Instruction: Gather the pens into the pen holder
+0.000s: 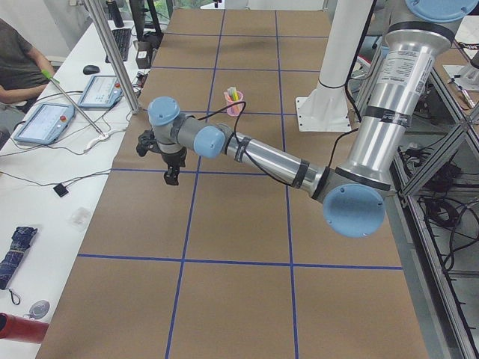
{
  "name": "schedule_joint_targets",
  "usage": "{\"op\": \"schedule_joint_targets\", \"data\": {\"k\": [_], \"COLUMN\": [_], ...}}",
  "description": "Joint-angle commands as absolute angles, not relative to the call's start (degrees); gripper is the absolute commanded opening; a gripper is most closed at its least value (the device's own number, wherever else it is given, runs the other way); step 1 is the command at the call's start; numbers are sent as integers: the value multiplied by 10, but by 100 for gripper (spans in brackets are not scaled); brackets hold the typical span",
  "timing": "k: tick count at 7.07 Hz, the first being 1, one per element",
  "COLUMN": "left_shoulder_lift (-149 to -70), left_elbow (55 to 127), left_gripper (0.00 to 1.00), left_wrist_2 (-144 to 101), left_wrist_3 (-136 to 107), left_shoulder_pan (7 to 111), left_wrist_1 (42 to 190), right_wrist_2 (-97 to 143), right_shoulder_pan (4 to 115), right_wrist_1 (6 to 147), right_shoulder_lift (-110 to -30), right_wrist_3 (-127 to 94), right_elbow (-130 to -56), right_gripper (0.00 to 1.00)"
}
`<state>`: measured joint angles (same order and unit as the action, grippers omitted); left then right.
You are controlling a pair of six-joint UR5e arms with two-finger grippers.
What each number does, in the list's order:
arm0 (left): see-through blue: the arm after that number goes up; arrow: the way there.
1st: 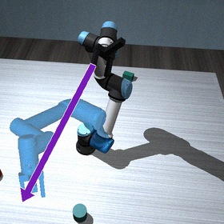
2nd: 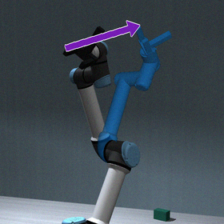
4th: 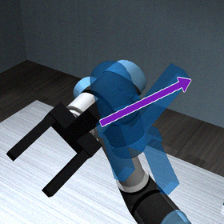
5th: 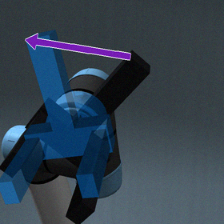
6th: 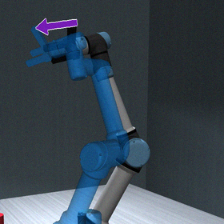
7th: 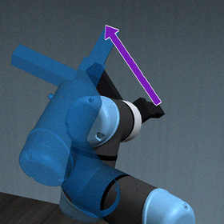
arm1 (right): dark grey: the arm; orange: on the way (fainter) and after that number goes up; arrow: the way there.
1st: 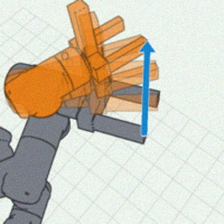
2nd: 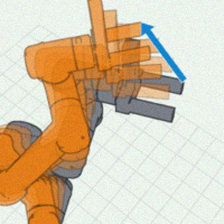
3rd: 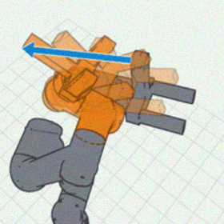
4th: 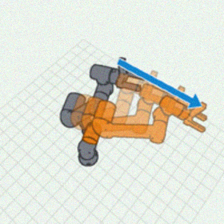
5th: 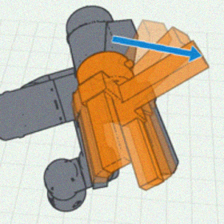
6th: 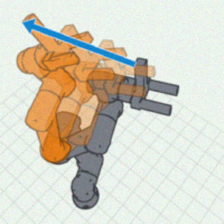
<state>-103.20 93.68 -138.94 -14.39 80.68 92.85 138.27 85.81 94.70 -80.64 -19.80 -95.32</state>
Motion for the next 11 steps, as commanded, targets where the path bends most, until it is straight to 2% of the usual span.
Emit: {"op": "schedule_joint_targets", "data": {"k": [1, 4, 5, 6, 8, 11], "left_shoulder_lift": [-945, -911, -941, -948, -999, -963], "left_elbow": [917, 908, 908, 896, 899, 931], "left_gripper": [100, 100, 100, 100, 100, 100], "left_wrist_2": [-1382, -1336, -1333, -1333, -1335, -1340], "left_wrist_3": [-54, 59, -58, -67, -67, -6], "left_shoulder_pan": [859, 902, 899, 896, 871, 873], "left_wrist_1": [983, 980, 943, 933, 796, 786], "right_wrist_2": [1380, 1377, 1349, 1317, 1318, 1325], "right_shoulder_pan": [876, 883, 883, 883, 877, 868], "right_wrist_1": [943, 944, 944, 945, 951, 954], "right_shoulder_lift": [-824, -831, -824, -830, -824, -824], "right_wrist_3": [-164, -161, -150, -129, -121, -93], "right_elbow": [-962, -928, -938, -947, -942, -911], "right_gripper": [100, 100, 100, 100, 100, 100]}}
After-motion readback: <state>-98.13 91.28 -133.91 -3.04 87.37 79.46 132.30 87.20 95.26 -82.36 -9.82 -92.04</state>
